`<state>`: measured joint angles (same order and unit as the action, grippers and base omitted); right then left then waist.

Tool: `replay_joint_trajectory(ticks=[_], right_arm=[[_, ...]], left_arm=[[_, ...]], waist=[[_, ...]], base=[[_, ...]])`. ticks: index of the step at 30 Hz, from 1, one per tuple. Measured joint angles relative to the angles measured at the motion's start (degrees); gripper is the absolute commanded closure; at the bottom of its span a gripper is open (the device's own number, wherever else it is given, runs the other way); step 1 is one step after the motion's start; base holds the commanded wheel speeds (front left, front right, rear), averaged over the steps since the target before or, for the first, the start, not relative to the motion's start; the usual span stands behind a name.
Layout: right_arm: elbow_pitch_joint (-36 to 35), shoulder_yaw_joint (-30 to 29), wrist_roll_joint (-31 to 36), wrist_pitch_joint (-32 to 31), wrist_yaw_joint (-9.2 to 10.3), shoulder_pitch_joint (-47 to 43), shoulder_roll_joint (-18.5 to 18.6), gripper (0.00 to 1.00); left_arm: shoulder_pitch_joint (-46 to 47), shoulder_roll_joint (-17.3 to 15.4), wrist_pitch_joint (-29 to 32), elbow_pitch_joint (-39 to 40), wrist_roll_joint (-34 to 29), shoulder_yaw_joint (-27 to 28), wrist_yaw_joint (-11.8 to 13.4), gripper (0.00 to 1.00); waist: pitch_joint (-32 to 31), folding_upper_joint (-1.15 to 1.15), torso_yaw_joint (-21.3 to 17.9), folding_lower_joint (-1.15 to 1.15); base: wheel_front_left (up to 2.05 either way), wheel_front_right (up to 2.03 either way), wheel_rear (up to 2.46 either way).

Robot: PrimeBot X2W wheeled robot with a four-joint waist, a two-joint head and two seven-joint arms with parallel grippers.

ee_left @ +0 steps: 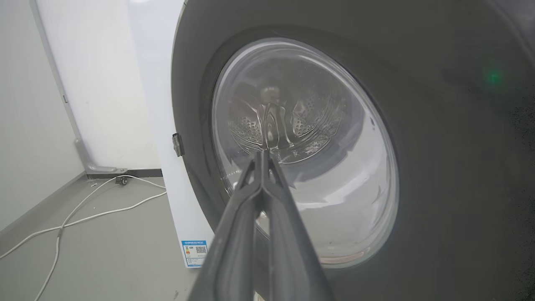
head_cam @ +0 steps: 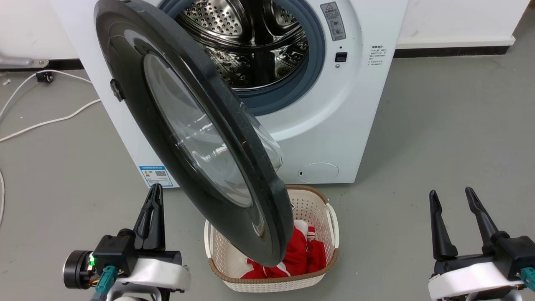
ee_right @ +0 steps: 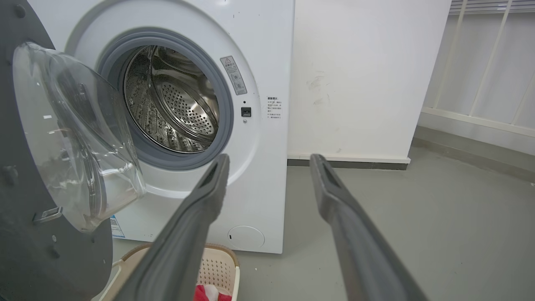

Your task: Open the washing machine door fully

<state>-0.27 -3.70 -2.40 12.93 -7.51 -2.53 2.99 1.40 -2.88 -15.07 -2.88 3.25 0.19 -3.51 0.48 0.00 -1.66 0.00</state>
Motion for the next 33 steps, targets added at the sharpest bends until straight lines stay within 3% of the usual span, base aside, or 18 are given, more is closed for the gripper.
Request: replay_joint_trajectory(ticks=[7, 20, 27, 33], right_arm=[[0.3, 0.0, -0.6, 0.0, 0.0, 0.0, 0.0, 0.0], [0.3, -0.3, -0.6, -0.1, 0.0, 0.2, 0.0, 0.0], [0.5, 0.1, -0.6, -0.2, 0.0, 0.2, 0.0, 0.0], [0.5, 0.0, -0.8, -0.4, 0.0, 0.1, 0.0, 0.0]], left_arm=[[0.8, 0.0, 0.0, 4.4, 1.0, 0.0, 0.5, 1.0], [8.7, 0.0, 0.0, 27.0, 1.8, -2.5, 1.7, 1.0], [10.6, 0.0, 0.0, 29.5, 2.6, -11.5, -1.0, 1.0], [8.7, -0.6, 0.0, 23.0, 4.6, -23.2, -3.4, 1.0]], waist=[[0.1, 0.0, 0.0, 0.0], [0.6, 0.0, 0.7, 0.01], [-0.1, 0.0, 0.3, 0.01], [-0.4, 0.0, -0.2, 0.01]], base=[[0.0, 0.0, 0.0], [0.0, 0.0, 0.0], [0.0, 0.0, 0.0], [0.0, 0.0, 0.0]])
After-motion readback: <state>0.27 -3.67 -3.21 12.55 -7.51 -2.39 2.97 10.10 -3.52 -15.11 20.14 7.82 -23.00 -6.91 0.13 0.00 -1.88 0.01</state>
